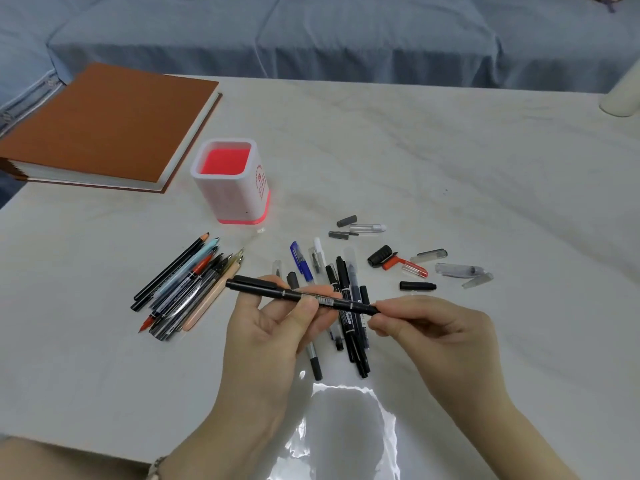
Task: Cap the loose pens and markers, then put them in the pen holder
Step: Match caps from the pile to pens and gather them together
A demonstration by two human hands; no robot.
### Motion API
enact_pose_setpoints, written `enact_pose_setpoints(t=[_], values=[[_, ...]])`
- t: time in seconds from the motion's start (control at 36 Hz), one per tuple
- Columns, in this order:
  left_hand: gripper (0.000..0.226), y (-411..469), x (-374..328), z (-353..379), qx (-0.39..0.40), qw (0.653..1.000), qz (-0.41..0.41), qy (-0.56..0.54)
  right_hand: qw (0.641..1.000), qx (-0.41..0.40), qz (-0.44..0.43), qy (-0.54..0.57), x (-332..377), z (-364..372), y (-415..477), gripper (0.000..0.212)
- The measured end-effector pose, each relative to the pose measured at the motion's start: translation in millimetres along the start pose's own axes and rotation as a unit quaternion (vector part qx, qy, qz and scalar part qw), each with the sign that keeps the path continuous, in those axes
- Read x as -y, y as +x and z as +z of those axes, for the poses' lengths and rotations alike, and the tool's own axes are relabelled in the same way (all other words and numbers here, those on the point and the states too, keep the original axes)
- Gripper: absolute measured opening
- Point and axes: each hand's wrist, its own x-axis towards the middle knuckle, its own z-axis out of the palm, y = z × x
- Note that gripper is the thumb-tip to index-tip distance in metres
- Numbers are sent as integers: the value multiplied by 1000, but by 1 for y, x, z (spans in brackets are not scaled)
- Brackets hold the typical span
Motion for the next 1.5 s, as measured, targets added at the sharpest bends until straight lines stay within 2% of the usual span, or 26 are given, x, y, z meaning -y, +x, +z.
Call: enact_pose_setpoints(t=[0.19, 0.31, 0.39, 0.58, 0.69, 0.78, 0.86, 1.0, 1.06, 1.14, 1.25, 1.31, 1.36, 1.5], values=[[19, 8, 6, 0, 13, 998, 18, 53, 996, 60, 55, -41, -3, -6, 3, 34], [17, 13, 15, 6, -31, 999, 4, 25, 996, 22, 32, -80, -17, -14, 6, 37], [27, 23, 16, 0, -80, 997, -7, -15, 994, -13, 27, -106, -33, -29, 10, 36], [18, 21, 24, -2, -49, 998, -39, 28, 968, -12, 10, -252, -62, -53, 21, 43], [15, 19, 30, 1, -44, 997, -61, 22, 941, -13, -5, -338, -60, -71, 23, 29], [17, 17, 35, 3, -44, 996, -73, 28, 918, 0, 48, -393, -61, -83, 21, 22], [16, 15, 38, 7, -38, 996, -81, 31, 892, 25, 125, -433, -69, -88, 18, 26], [11, 13, 39, 11, -41, 995, -85, 32, 887, 33, 144, -437, -72, -86, 17, 16], [11, 13, 37, 11, -46, 995, -85, 23, 899, 38, 127, -417, -71, -82, 16, 16], [8, 13, 33, 10, -51, 995, -90, 4, 936, 39, 91, -338, -60, -71, 14, 25], [9, 11, 26, 9, -60, 994, -92, -25, 988, 0, 102, -112, -31, -52, 9, 18], [8, 9, 22, 9, -60, 994, -89, -35, 994, -13, 110, -8, -18, -43, 7, 18], [9, 8, 19, 9, -57, 994, -85, -40, 993, -17, 109, 46, -10, -35, 4, 20], [14, 4, 13, 9, -55, 994, -80, -53, 994, -9, 91, 55, -2, -23, 2, 25]])
